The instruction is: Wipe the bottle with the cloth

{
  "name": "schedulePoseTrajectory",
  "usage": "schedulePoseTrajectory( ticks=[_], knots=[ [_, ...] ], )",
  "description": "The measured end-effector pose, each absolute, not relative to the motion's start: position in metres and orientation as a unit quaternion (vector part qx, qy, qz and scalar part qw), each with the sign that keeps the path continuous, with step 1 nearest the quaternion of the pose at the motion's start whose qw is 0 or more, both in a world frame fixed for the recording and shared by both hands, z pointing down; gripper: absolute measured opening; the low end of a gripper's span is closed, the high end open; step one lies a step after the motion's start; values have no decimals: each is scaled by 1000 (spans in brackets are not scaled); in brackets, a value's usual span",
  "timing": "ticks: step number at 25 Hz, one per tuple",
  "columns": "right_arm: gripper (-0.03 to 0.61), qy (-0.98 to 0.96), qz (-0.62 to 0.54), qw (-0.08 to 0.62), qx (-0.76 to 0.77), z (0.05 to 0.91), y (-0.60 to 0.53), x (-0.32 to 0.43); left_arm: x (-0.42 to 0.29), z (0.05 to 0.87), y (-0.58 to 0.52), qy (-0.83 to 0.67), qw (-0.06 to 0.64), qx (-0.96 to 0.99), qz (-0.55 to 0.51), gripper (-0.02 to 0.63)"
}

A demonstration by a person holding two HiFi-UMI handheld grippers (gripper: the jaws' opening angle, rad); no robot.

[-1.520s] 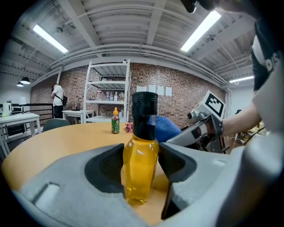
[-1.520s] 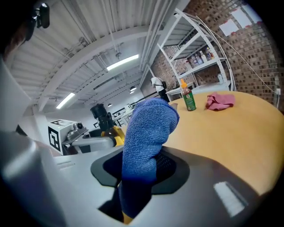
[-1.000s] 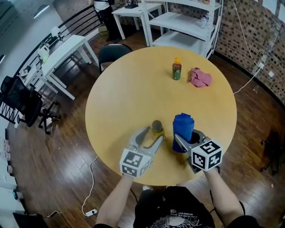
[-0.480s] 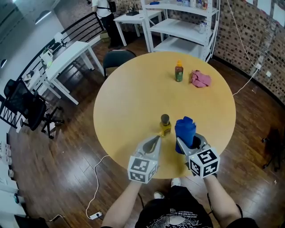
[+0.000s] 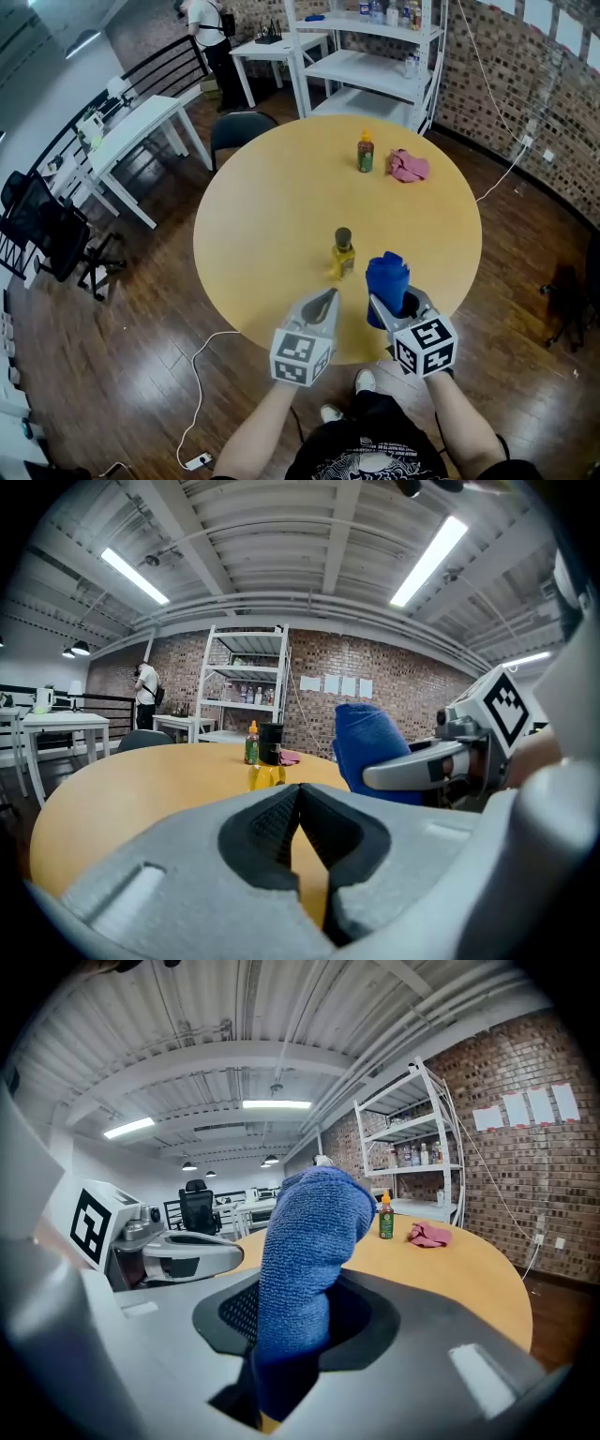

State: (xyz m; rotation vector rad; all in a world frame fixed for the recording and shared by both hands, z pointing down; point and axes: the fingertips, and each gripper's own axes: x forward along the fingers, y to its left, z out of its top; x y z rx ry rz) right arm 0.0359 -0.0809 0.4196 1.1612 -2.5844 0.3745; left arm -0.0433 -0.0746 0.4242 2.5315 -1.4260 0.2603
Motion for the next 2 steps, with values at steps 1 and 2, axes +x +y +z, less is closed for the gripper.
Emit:
schedulePoseTrajectory(
  ticks=[1, 2],
  knots=[
    [130, -895, 130, 142, 402, 419, -77, 35, -43, 424, -72, -485, 113, 863, 89, 5],
    [130, -895, 130, 144, 401, 418, -74, 34, -43, 423, -69, -483, 114, 863, 89, 5]
  ],
)
